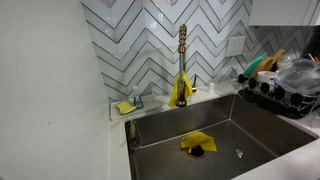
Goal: Remove the metal cup from the teacup pad and put it on the counter top, pick up the teacup pad on the counter top and put it on top of the metal cup
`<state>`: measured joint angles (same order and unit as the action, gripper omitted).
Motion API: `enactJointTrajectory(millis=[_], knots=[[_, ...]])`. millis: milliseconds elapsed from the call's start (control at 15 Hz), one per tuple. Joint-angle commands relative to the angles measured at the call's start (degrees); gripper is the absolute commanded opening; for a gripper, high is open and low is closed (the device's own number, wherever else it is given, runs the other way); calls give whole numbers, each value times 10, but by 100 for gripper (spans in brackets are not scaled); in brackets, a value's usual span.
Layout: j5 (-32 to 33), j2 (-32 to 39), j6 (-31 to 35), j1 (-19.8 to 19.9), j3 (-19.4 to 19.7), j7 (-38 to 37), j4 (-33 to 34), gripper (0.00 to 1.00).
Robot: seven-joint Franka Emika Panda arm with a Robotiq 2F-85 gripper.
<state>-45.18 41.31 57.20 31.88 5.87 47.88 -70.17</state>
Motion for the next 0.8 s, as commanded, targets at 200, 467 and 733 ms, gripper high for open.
enactJointTrajectory(millis=[200, 467, 733], knots=[[-2, -2, 5, -3, 4, -8, 9, 58], [4, -5, 8, -6, 3, -12, 11, 92], [15, -7, 10, -14, 6, -13, 13, 100]])
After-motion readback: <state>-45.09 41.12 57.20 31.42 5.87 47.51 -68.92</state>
